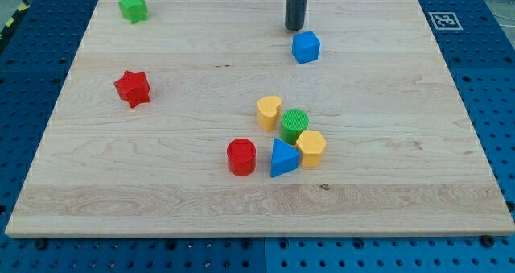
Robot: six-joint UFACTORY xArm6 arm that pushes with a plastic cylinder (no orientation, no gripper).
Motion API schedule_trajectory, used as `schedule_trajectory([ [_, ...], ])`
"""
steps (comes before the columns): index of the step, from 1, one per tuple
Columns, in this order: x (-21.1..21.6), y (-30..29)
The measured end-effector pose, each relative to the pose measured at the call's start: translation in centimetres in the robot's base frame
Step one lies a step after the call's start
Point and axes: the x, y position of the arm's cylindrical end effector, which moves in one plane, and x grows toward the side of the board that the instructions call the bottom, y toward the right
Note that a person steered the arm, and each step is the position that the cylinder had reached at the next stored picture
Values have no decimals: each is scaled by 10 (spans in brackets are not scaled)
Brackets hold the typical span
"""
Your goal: Move the blue cube diagonally top left to the green star
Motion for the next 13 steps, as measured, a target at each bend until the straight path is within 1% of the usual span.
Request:
schedule_trajectory([
  [1, 28, 0],
  [5, 38, 0],
  [7, 59, 6],
  [8, 59, 31],
  [10, 87, 47],
  [11, 65, 60],
  [12, 62, 91],
  [13, 68, 108],
])
